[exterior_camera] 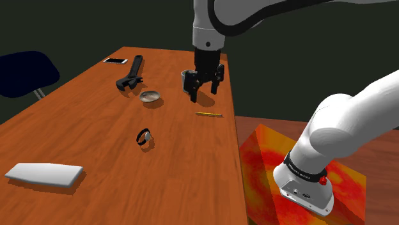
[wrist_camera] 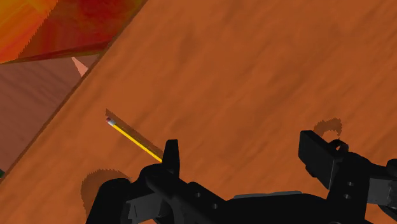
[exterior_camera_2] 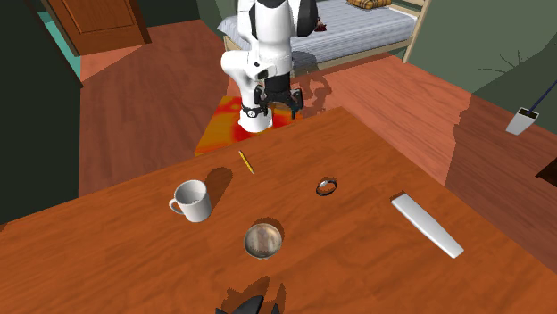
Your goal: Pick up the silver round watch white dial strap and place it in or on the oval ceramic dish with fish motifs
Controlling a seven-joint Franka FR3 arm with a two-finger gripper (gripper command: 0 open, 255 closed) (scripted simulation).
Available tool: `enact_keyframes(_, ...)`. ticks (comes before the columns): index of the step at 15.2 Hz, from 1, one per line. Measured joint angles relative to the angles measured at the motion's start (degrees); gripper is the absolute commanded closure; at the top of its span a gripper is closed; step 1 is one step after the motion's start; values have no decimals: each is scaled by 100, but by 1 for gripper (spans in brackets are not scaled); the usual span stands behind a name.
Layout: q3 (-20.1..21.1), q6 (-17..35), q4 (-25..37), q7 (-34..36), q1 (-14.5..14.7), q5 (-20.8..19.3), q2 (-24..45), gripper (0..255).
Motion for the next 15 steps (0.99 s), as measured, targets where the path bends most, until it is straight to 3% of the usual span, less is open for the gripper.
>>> enact_keyframes(7,836,1017,591,1442,-162,-243,1423,0)
enact_keyframes(11,1132,1460,1090,2298,-267,-733,2359,0)
enact_keyframes(15,1309,1729,1808,3354,-159,-1456,3422,0)
